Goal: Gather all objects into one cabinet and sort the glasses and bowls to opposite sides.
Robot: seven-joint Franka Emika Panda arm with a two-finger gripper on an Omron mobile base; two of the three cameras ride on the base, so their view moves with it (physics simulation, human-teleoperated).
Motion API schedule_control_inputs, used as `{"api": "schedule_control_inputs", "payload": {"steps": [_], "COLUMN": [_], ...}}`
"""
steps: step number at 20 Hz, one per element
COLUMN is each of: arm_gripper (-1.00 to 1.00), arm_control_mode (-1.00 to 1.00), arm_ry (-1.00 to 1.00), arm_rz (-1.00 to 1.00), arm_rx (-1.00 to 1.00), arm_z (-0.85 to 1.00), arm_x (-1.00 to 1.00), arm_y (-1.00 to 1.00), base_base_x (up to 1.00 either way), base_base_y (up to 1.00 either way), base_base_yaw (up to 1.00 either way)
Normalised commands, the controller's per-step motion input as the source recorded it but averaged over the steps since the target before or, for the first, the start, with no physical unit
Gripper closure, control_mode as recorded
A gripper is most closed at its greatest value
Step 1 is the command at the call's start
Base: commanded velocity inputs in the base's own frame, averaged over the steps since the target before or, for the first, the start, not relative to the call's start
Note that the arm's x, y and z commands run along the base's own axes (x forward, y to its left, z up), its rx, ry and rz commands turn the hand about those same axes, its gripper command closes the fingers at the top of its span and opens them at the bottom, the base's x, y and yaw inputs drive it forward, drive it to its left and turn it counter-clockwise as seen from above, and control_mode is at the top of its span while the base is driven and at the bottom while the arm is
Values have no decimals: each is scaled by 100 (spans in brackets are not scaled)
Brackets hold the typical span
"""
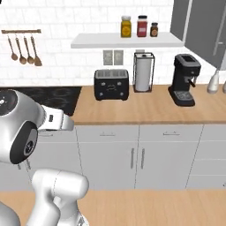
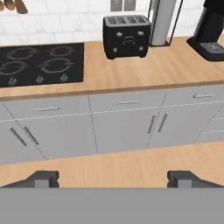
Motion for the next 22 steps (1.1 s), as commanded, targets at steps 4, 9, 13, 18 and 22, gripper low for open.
{"api": "schedule_control_inputs", "payload": {"steps": [4,9,13,18,22], "arm_gripper": [-100,-100,-100,-100,-100], "arm_control_mode": [100,100,100,100,100], "arm_ry": [0,0,0,0,0], "arm_rz": [0,0,0,0,0], "arm_rx": [0,0,0,0,0], "arm_z": [0,0,0,0,0], "arm_x": [0,0,0,0,0], "arm_y": [0,0,0,0,0], "base_base_x": [-31,-19,-27,-30,-27], "base_base_y": [100,100,94,88,91], "base_base_yaw": [-16,-16,-13,-11,-11]}}
